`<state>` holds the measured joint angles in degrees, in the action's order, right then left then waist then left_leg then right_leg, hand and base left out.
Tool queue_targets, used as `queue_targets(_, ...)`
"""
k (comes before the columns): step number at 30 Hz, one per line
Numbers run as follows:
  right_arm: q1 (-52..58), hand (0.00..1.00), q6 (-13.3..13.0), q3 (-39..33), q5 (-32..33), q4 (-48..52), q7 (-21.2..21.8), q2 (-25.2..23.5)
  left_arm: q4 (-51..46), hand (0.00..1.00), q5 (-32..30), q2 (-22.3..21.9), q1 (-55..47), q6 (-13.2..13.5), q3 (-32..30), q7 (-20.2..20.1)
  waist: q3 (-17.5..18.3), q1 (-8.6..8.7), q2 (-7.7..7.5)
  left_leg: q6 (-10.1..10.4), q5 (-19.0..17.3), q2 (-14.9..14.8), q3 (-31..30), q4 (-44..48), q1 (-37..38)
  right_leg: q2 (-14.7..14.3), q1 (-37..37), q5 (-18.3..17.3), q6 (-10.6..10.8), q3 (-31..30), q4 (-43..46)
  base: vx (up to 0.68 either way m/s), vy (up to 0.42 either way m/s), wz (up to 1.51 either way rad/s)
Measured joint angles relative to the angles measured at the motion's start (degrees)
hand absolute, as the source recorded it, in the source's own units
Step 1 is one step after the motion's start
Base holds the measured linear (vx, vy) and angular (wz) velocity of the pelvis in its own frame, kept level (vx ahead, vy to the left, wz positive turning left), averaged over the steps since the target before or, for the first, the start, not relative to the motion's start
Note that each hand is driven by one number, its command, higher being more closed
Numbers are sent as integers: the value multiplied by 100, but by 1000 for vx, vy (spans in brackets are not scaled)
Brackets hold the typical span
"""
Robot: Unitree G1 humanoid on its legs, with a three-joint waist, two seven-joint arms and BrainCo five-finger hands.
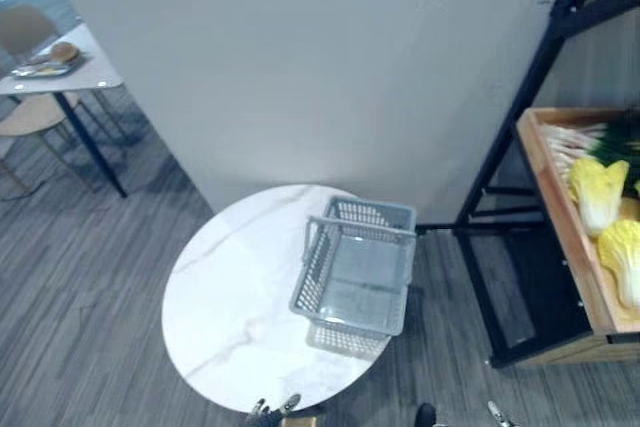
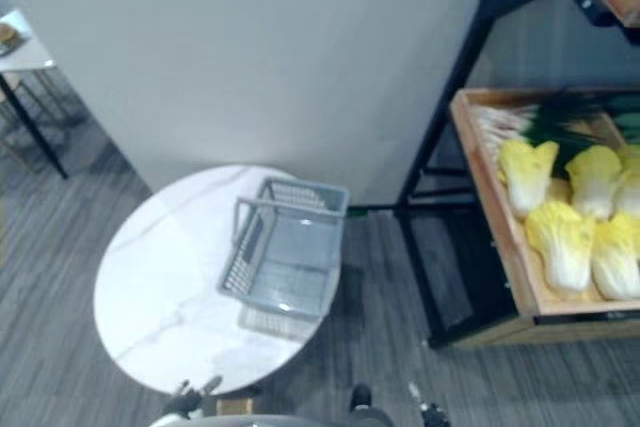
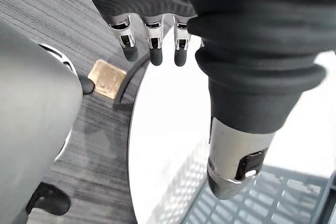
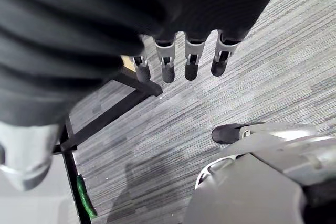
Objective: Pick vegetable in the basket
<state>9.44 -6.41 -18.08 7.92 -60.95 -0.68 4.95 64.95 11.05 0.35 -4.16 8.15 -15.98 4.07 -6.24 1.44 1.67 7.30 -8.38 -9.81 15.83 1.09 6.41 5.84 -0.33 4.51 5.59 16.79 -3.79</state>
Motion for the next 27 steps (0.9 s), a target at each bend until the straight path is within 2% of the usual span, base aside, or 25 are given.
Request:
queue_targets(4, -516, 0, 32, 62, 391, 554, -44, 209, -1, 0, 12, 122, 274, 24, 208, -57, -98, -6, -72, 60, 164, 73, -113, 0, -546, 184, -544, 22, -45, 152, 322, -29, 12, 26)
queue_targets(6, -1099, 0, -65, -62, 541, 1004, -194, 365, -6, 0, 19, 276, 287, 130, 385, -69, -222, -30, -181, 53, 303, 124, -227, -59, -766, 252, -727, 4, -71, 265, 426, -57, -6, 43)
queue_targets(8, -1584, 0, -223, -254, 575, 1400, -431, 576, 44, 0, 276, 382, 245, 119, 452, -58, -370, -215, -293, 42, 449, 132, -363, -225, -793, 245, -750, -3, -81, 359, 433, -44, -36, 40)
queue_targets(10, -1883, 0, -268, -325, 533, 1728, -635, 799, 40, 0, 433, 448, 244, 123, 477, -35, -435, -311, -306, 29, 572, 165, -514, -364, -825, 240, -750, -8, -86, 383, 440, -25, -22, 39)
queue_targets(16, -2363, 0, -265, -127, -442, 3180, -1083, 1118, -2, 0, 447, 564, 175, 127, 549, -12, -575, -298, -281, -23, 692, 248, -730, -492, -932, 267, -865, -11, -92, 375, 491, 1, 0, 9)
queue_targets(20, -2680, 0, -239, -109, -1002, 3562, -1473, 1418, -17, 0, 443, 643, 154, 125, 559, -10, -752, -281, -302, -41, 721, 261, -912, -479, -1029, 276, -868, -11, -92, 377, 494, 13, 3, 19)
queue_targets(27, -3274, 0, -224, 399, -1867, 3994, -1690, 1654, -173, 0, 399, 678, 105, 117, 548, 9, -951, -317, -342, -59, 762, 280, -1122, -385, -1160, 296, -894, -10, -94, 376, 494, 22, 1, 16)
